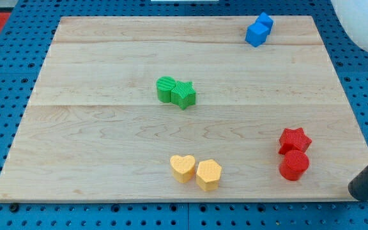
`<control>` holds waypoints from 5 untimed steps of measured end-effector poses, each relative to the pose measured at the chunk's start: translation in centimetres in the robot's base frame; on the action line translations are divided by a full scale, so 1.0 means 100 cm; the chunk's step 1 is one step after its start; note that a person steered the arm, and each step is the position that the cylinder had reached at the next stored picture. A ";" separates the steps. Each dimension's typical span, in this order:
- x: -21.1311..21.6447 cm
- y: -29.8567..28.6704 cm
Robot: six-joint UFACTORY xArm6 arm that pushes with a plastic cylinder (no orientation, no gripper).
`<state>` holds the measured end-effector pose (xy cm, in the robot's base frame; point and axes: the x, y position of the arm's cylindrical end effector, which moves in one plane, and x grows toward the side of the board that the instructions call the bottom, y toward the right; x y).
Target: Place the yellow blocks at the left center of the board
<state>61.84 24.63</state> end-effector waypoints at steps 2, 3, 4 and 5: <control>-0.022 -0.135; -0.024 -0.189; -0.024 -0.218; -0.028 -0.242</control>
<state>59.04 0.42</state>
